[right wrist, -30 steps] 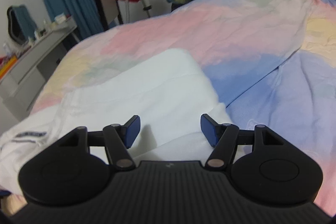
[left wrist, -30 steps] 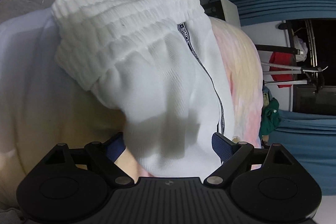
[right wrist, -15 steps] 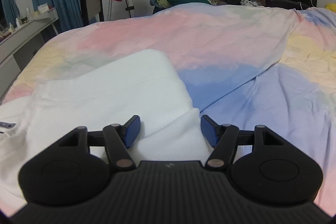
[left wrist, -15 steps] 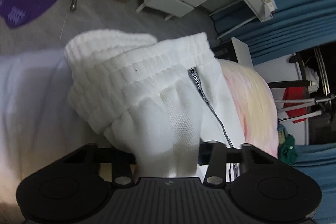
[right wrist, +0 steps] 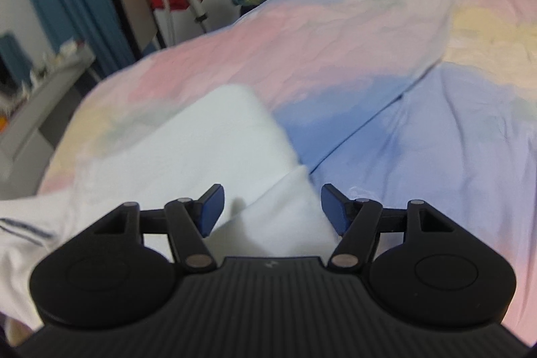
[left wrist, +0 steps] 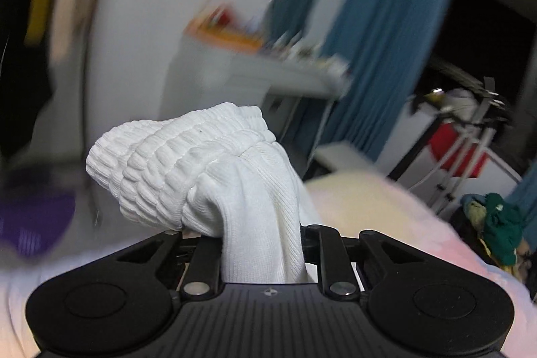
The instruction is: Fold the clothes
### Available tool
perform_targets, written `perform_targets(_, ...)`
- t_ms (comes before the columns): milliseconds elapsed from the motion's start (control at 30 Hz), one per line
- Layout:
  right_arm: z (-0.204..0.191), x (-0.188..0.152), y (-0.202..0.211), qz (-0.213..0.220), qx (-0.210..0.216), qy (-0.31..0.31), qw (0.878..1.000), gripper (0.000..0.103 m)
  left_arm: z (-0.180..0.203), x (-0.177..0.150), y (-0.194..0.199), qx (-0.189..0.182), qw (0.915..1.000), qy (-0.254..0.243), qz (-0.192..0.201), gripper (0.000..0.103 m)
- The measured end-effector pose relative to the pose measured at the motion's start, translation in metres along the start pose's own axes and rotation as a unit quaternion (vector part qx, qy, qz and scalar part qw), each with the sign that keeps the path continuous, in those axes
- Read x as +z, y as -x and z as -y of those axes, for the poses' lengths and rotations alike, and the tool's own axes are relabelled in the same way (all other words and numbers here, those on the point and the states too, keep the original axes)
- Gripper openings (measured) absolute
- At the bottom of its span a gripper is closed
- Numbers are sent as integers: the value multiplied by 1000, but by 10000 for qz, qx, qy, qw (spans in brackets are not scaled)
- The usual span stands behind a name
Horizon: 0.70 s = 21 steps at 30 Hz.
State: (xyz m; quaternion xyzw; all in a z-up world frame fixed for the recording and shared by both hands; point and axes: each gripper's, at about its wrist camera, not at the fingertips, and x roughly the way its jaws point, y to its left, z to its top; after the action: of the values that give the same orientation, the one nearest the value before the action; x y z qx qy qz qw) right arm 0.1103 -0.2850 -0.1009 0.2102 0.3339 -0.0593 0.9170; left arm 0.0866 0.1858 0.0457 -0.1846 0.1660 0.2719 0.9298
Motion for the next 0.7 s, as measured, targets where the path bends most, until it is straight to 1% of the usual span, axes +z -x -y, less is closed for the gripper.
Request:
perform_targets(67, 8, 5, 5, 107, 5, -209, 9997, 66, 40, -2, 16, -227, 9982, -374, 407, 19)
perform_targets(167, 22, 12, 14, 268, -6, -510, 9983, 66, 103, -16, 41, -622, 9894, -924, 926, 19)
perform_targets(267, 35, 18, 18, 389, -56, -770, 9963, 66, 160, -42, 64, -1009, 9778, -1362, 1231, 19)
perform_targets(333, 45, 21, 20, 456, -96, -955, 9943, 66, 191, -70, 81, -1240, 9692, -1645, 1350, 19)
perform_targets(433, 61, 26, 22, 547, -144, -1263, 9904, 66, 234, -117, 96, -1581, 9535, -2118, 1451, 19)
perform_targets(467, 67, 27, 23, 582, -164, -1365, 9888, 66, 244, -134, 100, -1675, 9488, -2255, 1442, 19)
perform_targets(567, 83, 31, 22, 681, -252, -1621, 9841, 67, 272, -186, 96, -1875, 9325, -2784, 1331, 20)
perform_targets(667, 98, 32, 18, 672, -301, -1916, 9787, 68, 289, -241, 90, -1976, 9121, -3412, 1123, 21)
perform_targets(700, 103, 32, 16, 652, -294, -2007, 9770, 68, 296, -260, 84, -1998, 9003, -3738, 987, 22)
